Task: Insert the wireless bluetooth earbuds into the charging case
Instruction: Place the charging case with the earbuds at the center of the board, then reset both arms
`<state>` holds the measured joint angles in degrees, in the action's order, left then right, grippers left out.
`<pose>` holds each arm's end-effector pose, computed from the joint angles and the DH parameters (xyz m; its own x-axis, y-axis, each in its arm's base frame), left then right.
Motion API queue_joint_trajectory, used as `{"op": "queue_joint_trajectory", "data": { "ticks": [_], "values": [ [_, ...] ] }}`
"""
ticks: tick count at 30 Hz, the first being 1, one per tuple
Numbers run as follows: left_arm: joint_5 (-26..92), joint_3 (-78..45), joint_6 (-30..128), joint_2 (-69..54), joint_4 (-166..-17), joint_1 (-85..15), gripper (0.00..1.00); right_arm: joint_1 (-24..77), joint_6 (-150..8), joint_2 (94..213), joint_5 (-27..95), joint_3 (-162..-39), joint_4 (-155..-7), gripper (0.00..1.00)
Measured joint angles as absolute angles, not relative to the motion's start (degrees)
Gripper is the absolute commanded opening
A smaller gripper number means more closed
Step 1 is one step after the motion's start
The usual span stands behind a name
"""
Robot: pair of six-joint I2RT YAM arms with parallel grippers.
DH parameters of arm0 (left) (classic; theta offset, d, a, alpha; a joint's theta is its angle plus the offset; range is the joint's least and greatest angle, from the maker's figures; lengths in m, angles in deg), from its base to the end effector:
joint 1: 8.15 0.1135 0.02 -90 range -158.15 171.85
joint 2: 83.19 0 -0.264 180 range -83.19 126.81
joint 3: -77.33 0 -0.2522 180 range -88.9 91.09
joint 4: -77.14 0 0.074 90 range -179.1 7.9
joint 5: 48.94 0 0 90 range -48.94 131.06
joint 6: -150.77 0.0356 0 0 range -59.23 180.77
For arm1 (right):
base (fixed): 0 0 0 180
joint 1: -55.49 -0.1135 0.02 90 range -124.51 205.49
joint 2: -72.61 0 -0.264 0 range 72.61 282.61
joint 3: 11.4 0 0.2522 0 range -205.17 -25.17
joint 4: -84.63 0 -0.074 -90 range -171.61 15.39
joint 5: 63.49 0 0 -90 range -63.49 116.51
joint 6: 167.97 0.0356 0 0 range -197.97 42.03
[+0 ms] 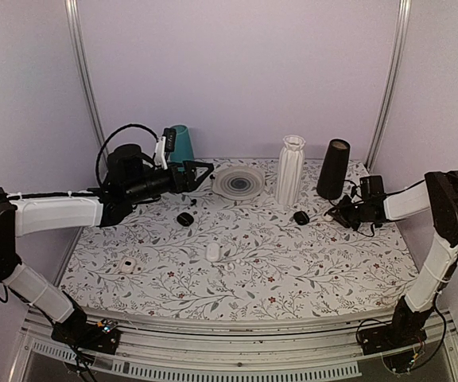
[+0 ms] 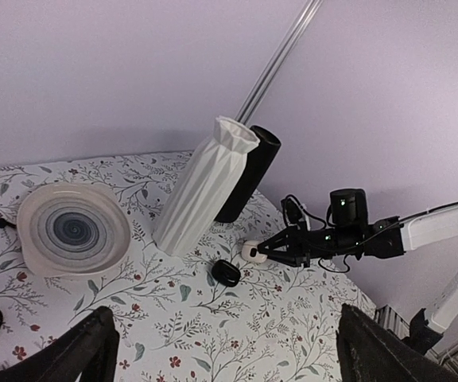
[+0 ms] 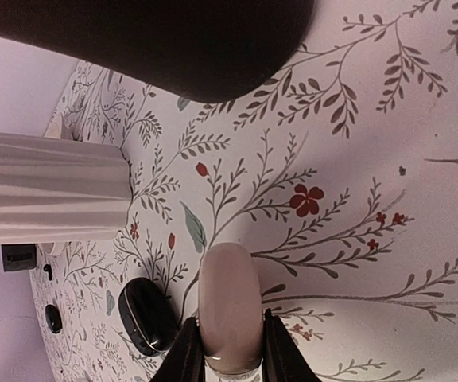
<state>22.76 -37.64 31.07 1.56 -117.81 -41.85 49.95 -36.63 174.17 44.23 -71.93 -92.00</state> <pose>0.2772 -0.1983 0.2823 -0.4501 -0.2653 -0.8527 0.6494 0.5582 -0.5164 0.3376 0.0436 0.1311 -0.7266 0.5617 -0.3958 0.2284 0.7407 0.6318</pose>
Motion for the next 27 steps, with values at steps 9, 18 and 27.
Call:
{"op": "queue_joint_trajectory", "data": {
  "ticks": [9, 18, 27],
  "values": [
    [23.54, -37.66, 30.7, 1.59, -117.37, -41.85, 0.96, 49.95, -36.61, 175.13, 45.87, -72.69, -91.91, 0.29],
    [23.52, -37.66, 30.75, 1.59, -117.31, -41.85, 0.96, 49.95, -36.96, 175.11, 45.71, -72.72, -89.38, 0.74],
    [23.48, -37.66, 31.05, 1.59, -117.31, -41.82, 0.96, 49.95, -38.21, 171.28, 43.24, -72.74, -86.29, 0.99]
  ]
}}
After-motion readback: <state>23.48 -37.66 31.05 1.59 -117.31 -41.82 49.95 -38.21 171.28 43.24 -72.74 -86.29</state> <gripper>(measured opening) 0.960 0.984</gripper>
